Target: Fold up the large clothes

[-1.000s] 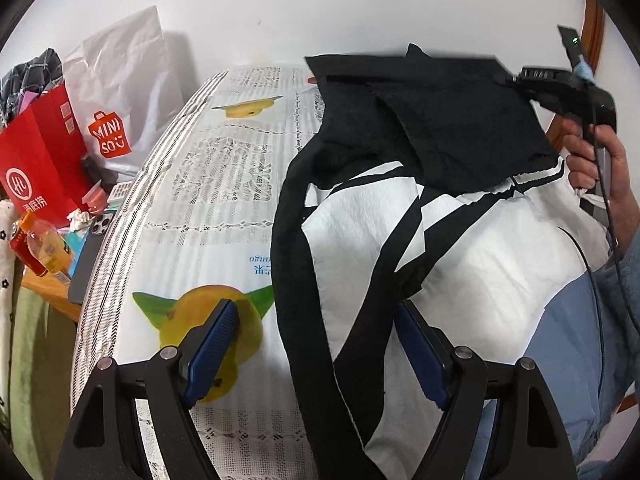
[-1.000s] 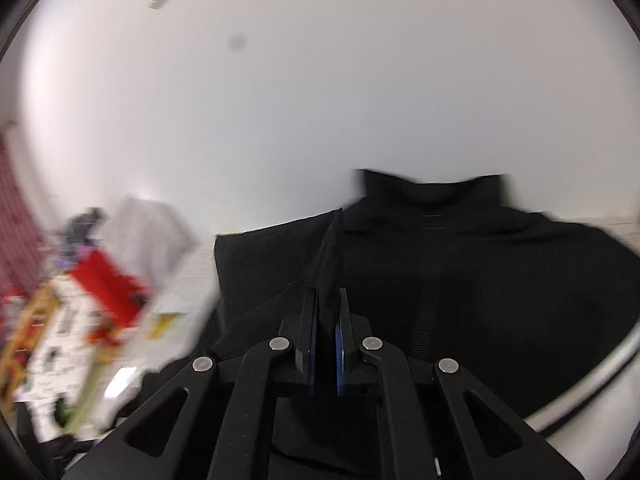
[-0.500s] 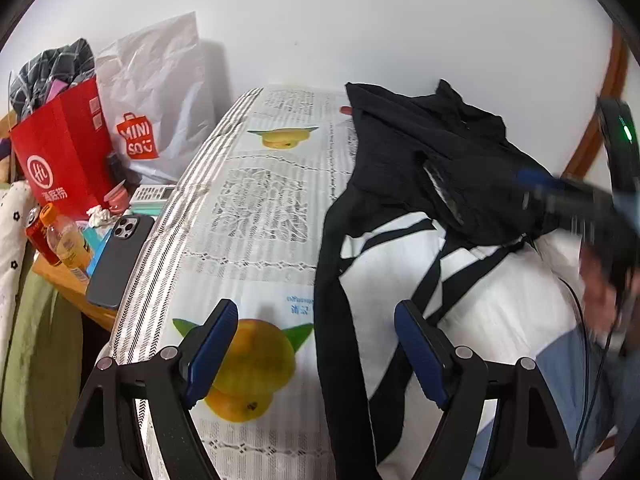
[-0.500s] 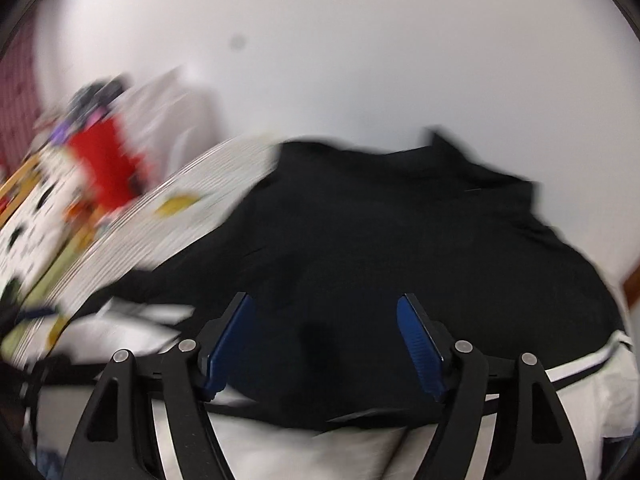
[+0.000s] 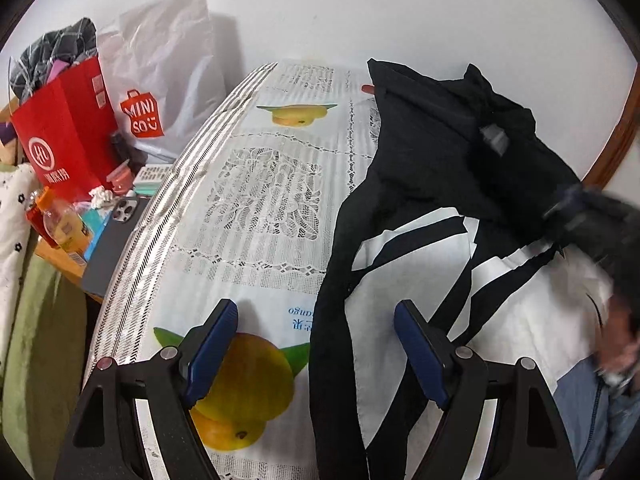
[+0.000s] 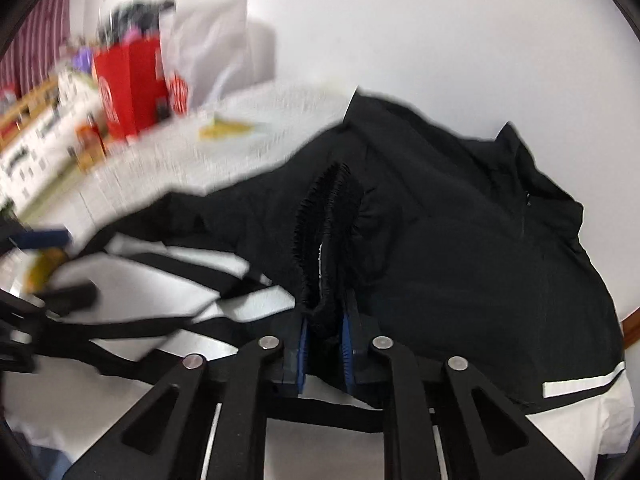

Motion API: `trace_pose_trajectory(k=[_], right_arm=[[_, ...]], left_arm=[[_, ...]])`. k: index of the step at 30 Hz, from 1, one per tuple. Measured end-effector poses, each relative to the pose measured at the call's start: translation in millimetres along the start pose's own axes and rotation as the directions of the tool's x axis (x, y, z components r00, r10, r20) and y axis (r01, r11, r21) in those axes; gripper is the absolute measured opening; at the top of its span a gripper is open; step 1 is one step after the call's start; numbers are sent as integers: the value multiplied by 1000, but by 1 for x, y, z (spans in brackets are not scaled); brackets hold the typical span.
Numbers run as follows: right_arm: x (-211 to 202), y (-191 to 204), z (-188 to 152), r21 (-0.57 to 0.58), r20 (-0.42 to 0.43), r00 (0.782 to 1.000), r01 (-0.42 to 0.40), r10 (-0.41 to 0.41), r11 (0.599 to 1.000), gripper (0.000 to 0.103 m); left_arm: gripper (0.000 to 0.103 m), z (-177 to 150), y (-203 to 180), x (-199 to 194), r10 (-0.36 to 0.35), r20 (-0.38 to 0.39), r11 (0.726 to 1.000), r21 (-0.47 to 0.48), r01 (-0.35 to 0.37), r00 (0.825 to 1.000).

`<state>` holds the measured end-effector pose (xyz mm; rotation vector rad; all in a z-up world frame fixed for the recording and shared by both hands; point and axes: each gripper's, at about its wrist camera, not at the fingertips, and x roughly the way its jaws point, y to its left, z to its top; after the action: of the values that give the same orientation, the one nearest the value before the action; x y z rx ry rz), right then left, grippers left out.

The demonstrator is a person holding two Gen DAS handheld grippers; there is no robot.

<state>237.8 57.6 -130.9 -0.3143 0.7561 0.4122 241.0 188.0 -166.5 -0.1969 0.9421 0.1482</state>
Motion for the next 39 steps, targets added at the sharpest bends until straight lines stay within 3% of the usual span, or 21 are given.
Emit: trace_pose_trajectory(k=[3,5,8,11,13,14,16,17,21,26,28,32,34,36,38,39], right_arm=[[-46,-42,5,91,132,991,-13,1,996,12],[-82,-91,2,187,214,974,41,-81,981,12],[-115,-156,-16,330,256,947,103,-194,938,12],[-131,-224,-49,466,209,939,148,-272,872,14],[-127,-261,-77,510,131,934,223,-332,831,21],[-125,-274,-89,524,96,934,247,-344,815,22],[-112,-299,-117,550,1,947,268,-322,791,38],[-108,-306,-130,558,-46,943,297,-328,775,39],[-116,-309,-152,545,-52,926,340,-374,766,41],[-100,-283,-148,433,-52,924,363,-379,825,44],[-79,-273,-152,374,-97,920,388,-381,843,44],[-49,-277,-161,374,-243,893,447,-380,813,43],[-54,-276,-163,402,-253,900,432,-355,808,43],[-74,-272,-160,431,-210,916,400,-342,809,44],[-107,-263,-159,459,-151,928,370,-339,808,52],[-124,-259,-161,471,-133,925,374,-355,799,66]], left_arm=[[79,2,-4,-3,12,4,1000,11,-12,1000],[79,3,-7,-7,21,14,999,26,-22,1000],[79,5,-11,-11,31,32,998,45,-33,999],[79,6,-12,-13,35,38,999,35,-37,999],[79,8,-11,-13,32,35,999,23,-33,999],[79,9,-11,-13,35,34,999,19,-35,999],[79,11,-11,-13,50,34,999,13,-50,998],[79,11,-12,-13,55,34,998,11,-55,998],[79,15,-14,-16,63,35,998,7,-63,997],[79,20,-27,-28,56,59,998,32,-58,997],[79,20,-33,-33,51,69,998,39,-53,996],[79,21,-47,-41,30,77,998,56,-34,997],[79,22,-53,-44,26,80,997,70,-31,996],[79,22,-60,-51,21,96,996,81,-29,995],[79,22,-67,-57,9,107,996,85,-18,994],[79,22,-71,-62,-5,112,996,87,-5,994]])
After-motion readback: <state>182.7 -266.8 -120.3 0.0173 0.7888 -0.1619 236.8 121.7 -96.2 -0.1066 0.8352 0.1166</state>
